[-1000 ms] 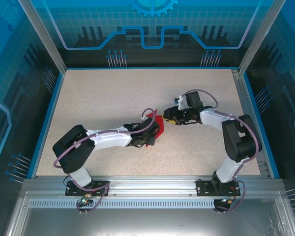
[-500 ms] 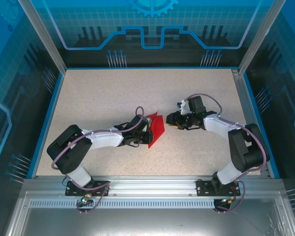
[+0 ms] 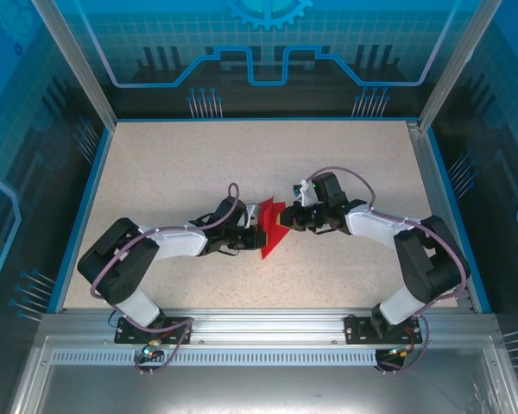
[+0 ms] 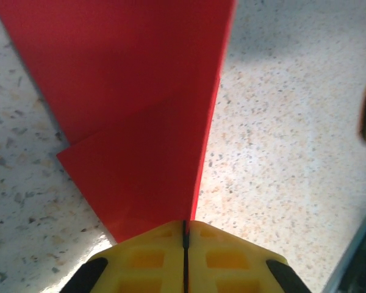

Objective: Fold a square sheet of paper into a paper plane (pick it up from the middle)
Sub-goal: Fourth fold the wing at the center of the table.

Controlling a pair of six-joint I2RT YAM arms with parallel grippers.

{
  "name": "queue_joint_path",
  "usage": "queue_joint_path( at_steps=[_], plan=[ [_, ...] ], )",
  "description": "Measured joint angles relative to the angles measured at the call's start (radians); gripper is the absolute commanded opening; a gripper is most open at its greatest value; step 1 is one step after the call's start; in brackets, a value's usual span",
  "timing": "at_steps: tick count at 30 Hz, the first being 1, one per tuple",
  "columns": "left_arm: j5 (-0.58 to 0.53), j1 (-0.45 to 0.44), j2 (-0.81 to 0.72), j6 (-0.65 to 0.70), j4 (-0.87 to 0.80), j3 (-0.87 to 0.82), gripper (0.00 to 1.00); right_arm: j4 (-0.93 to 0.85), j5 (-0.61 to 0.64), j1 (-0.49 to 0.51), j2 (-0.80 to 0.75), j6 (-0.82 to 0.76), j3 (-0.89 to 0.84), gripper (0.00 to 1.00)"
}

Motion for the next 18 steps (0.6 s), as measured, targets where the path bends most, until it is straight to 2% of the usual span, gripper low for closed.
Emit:
queue_joint_path(
  at_steps=[8,18],
  plan=[
    [0.120,0.052,0.046,-0.007,0.053,-0.005,0.10,0.071,0.010,0.053,0.053,0.050,-0.001,0.05],
    [0.198,0.098,0.068,-0.008,0.061,-0.015,0.10,0.096,0.024,0.061,0.103,0.083,0.001,0.05]
  ],
)
